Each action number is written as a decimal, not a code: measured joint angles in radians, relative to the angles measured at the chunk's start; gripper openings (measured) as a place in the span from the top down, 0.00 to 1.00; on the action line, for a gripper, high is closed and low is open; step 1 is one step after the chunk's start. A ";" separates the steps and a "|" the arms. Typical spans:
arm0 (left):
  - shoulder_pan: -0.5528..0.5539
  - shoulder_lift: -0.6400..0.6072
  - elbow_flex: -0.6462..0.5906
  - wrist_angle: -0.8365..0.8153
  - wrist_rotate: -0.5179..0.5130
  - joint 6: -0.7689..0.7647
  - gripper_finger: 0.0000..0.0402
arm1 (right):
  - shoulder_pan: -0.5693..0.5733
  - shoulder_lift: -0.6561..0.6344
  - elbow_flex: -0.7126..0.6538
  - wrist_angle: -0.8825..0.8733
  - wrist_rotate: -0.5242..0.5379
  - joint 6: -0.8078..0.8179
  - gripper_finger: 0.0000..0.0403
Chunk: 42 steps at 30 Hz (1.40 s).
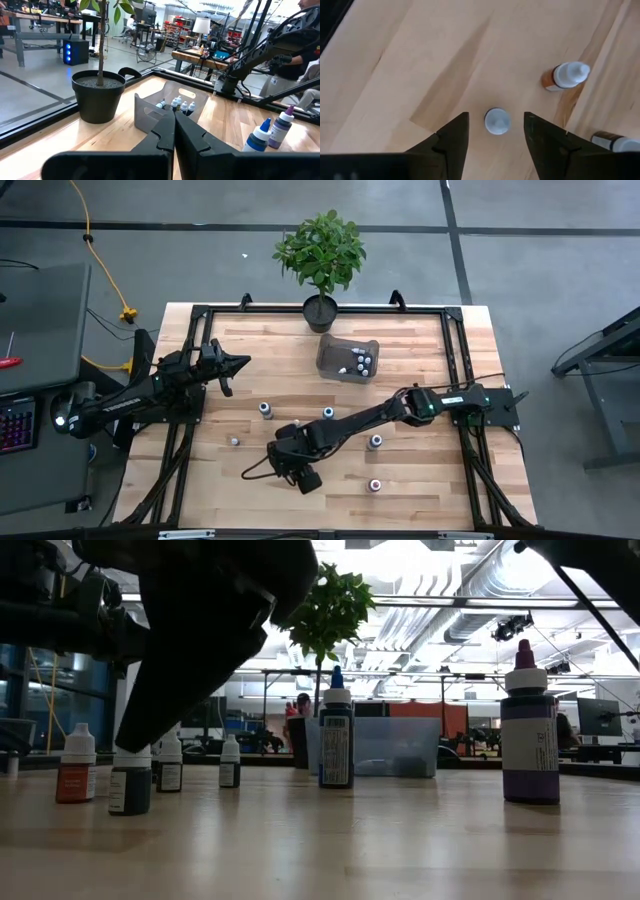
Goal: Pick & Place food coloring
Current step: Put the small black food coloring bottle into the black bin
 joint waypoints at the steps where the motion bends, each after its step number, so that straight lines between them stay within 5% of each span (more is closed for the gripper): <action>1: 0.000 0.000 0.000 0.000 0.000 0.000 1.00 | 0.000 0.000 0.000 -0.001 0.001 0.000 0.56; 15: 0.000 0.000 0.000 0.000 0.000 0.000 1.00 | 0.002 0.000 0.000 0.002 0.010 0.023 0.65; 42: 0.000 0.000 0.000 0.000 0.000 0.000 1.00 | 0.004 0.015 0.000 0.036 -0.021 0.049 0.65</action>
